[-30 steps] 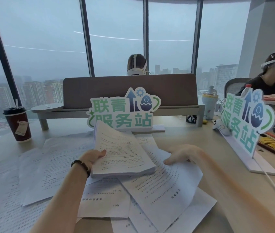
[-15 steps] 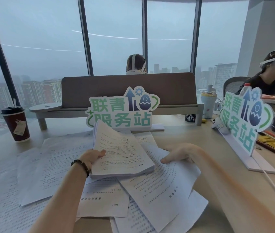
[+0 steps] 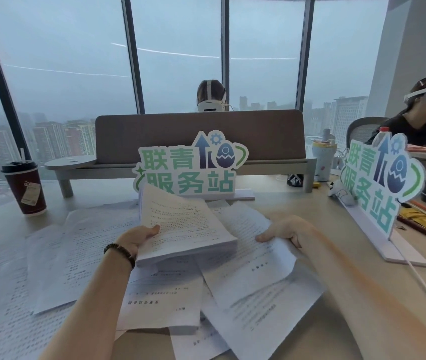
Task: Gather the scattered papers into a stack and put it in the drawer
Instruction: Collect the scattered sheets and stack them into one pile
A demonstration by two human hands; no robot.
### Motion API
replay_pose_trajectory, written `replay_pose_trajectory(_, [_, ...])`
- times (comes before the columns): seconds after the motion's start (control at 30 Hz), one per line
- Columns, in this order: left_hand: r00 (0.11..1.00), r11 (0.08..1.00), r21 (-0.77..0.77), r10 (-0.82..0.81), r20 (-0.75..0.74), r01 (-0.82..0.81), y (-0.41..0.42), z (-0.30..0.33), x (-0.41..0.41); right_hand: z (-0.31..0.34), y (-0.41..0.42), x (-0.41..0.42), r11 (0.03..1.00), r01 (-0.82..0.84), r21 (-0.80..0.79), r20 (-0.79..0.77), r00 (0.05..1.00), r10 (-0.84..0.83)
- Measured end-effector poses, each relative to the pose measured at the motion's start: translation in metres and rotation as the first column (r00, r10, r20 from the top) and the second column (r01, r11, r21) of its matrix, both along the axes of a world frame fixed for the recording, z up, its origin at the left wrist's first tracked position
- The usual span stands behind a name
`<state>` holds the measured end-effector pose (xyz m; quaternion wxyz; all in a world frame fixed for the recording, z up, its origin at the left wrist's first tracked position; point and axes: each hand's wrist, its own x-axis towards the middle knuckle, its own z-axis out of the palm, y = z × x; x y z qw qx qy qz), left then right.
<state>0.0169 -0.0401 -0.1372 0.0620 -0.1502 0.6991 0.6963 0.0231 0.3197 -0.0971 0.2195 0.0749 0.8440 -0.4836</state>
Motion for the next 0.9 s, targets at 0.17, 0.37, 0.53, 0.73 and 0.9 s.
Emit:
replay_pose_trajectory(0.17, [1.000, 0.998, 0.057, -0.010, 0.020, 0.009, 0.004, 0.002, 0.005, -0.004, 0.004, -0.007, 0.974, 0.196, -0.116, -0.156, 0.965, -0.212])
replay_pose_trajectory(0.37, [1.000, 0.998, 0.052, -0.025, 0.018, 0.024, 0.005, 0.006, 0.008, -0.006, 0.009, -0.009, 0.942, 0.233, -0.243, -0.089, 0.961, -0.261])
replay_pose_trajectory(0.53, [0.999, 0.996, 0.079, -0.038, 0.018, 0.037, 0.009, 0.008, 0.012, -0.013, -0.003, -0.004, 0.981, 0.115, -0.154, 0.064, 0.992, -0.106])
replay_pose_trajectory(0.73, [0.996, 0.990, 0.111, -0.086, 0.021, 0.084, 0.009, 0.009, 0.013, -0.022, -0.021, 0.000, 0.982, 0.078, -0.174, 0.019, 0.997, -0.076])
replay_pose_trajectory(0.9, [0.996, 0.987, 0.138, -0.086, 0.020, 0.082, 0.010, 0.009, 0.013, -0.019, -0.029, 0.001, 0.993, 0.005, 0.115, -0.354, 0.934, 0.036])
